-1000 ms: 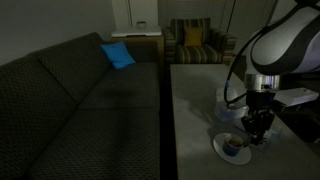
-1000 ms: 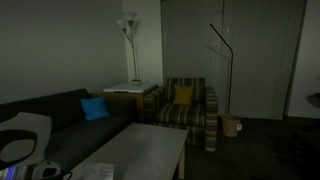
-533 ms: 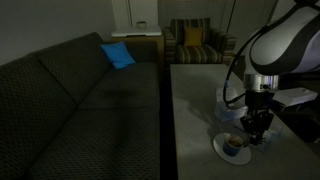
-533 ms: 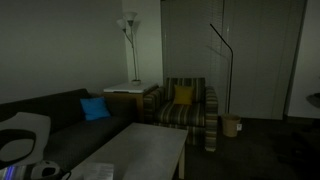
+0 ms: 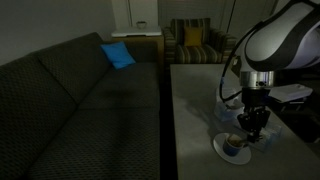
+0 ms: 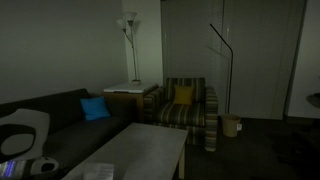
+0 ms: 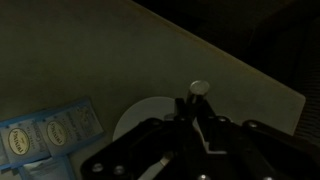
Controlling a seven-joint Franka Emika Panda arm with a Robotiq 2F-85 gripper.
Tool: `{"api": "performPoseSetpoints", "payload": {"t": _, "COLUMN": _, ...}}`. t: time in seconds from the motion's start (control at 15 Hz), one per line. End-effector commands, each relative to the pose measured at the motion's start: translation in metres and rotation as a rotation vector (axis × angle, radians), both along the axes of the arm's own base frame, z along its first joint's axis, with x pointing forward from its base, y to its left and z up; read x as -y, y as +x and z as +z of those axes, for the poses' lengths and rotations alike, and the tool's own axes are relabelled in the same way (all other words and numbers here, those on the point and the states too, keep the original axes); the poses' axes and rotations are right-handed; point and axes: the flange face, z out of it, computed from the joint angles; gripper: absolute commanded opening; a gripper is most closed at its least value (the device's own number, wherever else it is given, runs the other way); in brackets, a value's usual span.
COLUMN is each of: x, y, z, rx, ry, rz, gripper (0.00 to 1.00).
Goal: Use the spoon to stir in the cup
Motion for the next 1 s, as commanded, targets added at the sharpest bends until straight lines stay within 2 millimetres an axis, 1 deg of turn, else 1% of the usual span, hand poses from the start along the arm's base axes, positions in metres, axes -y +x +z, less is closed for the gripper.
{"api": "performPoseSetpoints", "payload": {"t": 0.0, "x": -0.005, "y": 0.008, "z": 0.008, "rx": -0.022, "ry": -0.028, "rz": 0.030, "gripper": 0.04}}
{"api": "performPoseSetpoints", "payload": {"t": 0.27, "x": -0.008, "y": 0.019, "z": 0.003, "rx": -0.013, "ry": -0.069, "rz": 0.067, "gripper": 0.04}}
{"api": "performPoseSetpoints", "payload": {"t": 0.53, "x": 0.004, "y": 0.030, "z": -0.004, "rx": 0.002, "ry": -0.116, "rz": 0.067, "gripper": 0.04}}
{"api": "performPoseSetpoints", "payload": {"t": 0.73, "x": 0.009, "y": 0.029, "z": -0.012, "rx": -0.025, "ry": -0.113, "rz": 0.058, "gripper": 0.04}}
{"api": "performPoseSetpoints", "payload": {"t": 0.93, "x": 0.005, "y": 0.022, "z": -0.017, "rx": -0.079, "ry": -0.079, "rz": 0.078, "gripper": 0.04}}
